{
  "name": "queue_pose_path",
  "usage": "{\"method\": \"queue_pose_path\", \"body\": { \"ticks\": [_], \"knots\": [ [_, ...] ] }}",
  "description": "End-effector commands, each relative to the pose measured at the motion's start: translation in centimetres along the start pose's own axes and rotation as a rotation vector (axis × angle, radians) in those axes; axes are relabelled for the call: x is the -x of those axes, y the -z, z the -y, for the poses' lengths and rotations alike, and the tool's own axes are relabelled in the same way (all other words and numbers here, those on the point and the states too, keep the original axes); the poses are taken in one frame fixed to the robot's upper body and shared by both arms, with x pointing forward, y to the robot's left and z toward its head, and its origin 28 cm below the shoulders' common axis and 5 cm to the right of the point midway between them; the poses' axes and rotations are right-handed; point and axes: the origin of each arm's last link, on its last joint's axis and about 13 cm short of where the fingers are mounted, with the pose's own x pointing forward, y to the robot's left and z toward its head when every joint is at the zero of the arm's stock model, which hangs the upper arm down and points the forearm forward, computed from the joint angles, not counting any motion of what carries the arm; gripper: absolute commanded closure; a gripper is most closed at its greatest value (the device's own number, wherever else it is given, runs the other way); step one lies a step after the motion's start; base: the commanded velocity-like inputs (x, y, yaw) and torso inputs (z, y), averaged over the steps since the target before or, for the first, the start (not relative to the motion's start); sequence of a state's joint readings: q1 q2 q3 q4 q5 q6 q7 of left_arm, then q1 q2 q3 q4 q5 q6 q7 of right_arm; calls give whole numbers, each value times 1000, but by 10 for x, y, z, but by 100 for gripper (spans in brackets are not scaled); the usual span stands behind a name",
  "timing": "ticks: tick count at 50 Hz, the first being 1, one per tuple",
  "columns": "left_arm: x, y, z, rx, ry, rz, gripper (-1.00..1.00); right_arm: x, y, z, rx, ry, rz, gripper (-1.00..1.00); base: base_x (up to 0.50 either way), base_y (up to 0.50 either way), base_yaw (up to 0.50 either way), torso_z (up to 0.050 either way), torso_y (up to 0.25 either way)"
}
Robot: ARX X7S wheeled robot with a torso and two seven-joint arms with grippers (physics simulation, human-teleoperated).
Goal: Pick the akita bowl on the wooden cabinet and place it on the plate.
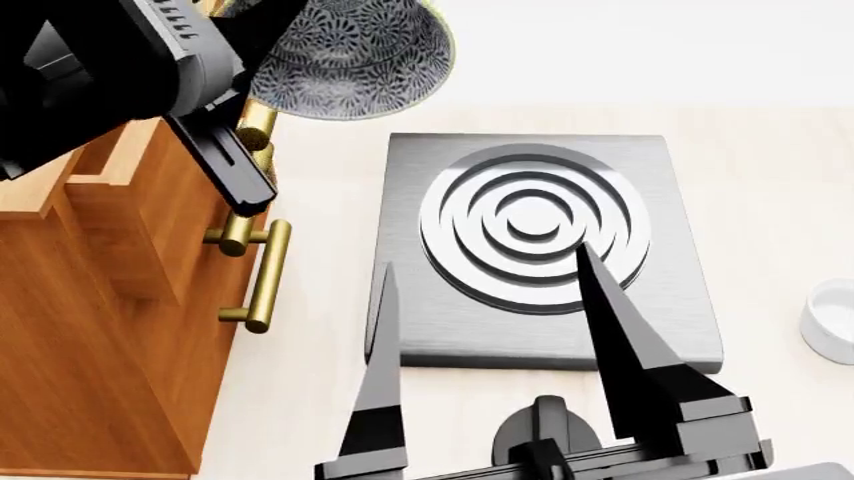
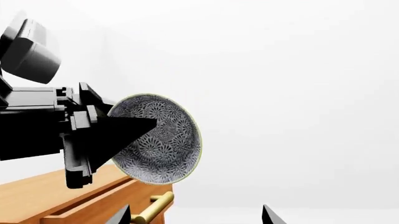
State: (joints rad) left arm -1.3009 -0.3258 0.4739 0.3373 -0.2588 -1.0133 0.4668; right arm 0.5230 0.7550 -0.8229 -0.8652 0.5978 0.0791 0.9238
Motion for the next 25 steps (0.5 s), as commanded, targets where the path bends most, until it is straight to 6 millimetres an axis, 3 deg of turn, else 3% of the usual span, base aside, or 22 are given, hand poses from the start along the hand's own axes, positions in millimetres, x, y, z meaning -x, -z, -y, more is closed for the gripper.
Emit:
{"method": "queue_pose_path", "body": {
  "ticks": [1,25],
  "knots": [
    [5,0,5,-11,9,26,100,0,1,1,0,3,-3,-100,0,0,0,0,0],
    [10,-8,28,-18,87,82,100,-9,11,7,-13,23,-20,-100,0,0,0,0,0]
  ]
}}
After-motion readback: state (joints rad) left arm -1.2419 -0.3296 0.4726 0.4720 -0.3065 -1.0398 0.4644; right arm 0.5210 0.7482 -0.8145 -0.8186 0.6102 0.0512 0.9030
